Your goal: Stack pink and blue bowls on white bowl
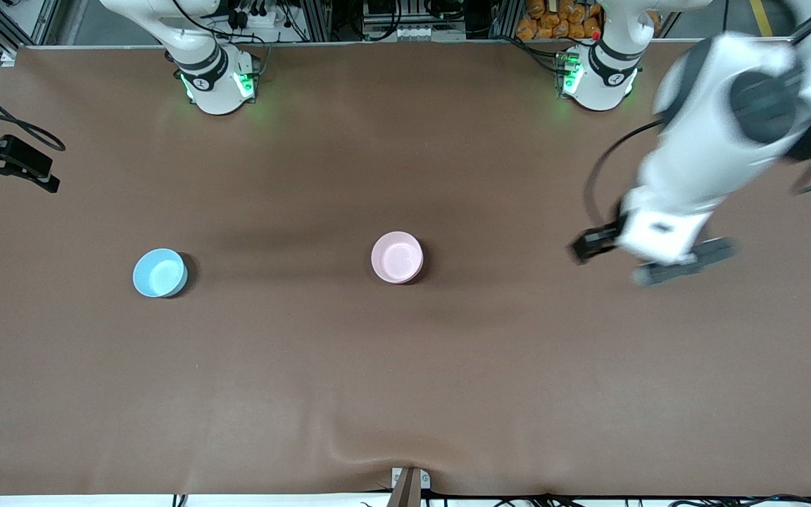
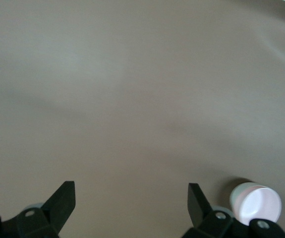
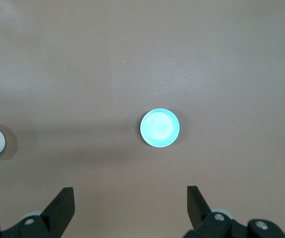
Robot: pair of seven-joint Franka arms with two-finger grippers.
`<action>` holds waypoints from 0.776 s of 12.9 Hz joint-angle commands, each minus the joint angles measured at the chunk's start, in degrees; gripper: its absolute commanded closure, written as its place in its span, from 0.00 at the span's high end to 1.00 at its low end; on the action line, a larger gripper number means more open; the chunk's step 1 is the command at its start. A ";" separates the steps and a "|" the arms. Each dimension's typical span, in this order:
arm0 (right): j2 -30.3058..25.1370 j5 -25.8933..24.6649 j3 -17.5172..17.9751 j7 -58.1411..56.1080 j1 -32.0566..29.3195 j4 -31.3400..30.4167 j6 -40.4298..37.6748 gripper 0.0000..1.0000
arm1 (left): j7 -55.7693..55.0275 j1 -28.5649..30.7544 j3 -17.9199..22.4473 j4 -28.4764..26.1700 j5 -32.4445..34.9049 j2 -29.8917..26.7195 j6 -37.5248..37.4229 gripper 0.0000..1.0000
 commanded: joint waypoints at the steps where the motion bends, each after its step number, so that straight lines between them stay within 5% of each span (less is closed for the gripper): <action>1: 2.68 -0.22 0.53 0.15 -2.75 1.38 -0.58 1.00 | 5.36 5.01 -0.81 -2.48 1.01 -5.13 -3.20 1.00; 6: 10.33 -1.19 0.53 -1.69 -7.67 -0.11 -1.02 1.00 | 15.91 13.90 -0.81 -2.22 0.31 -9.18 -6.29 1.00; 10: 11.21 -1.19 0.53 -2.92 -10.22 -12.21 10.45 1.00 | 18.56 16.19 -0.72 -1.69 0.13 -9.54 -6.20 1.00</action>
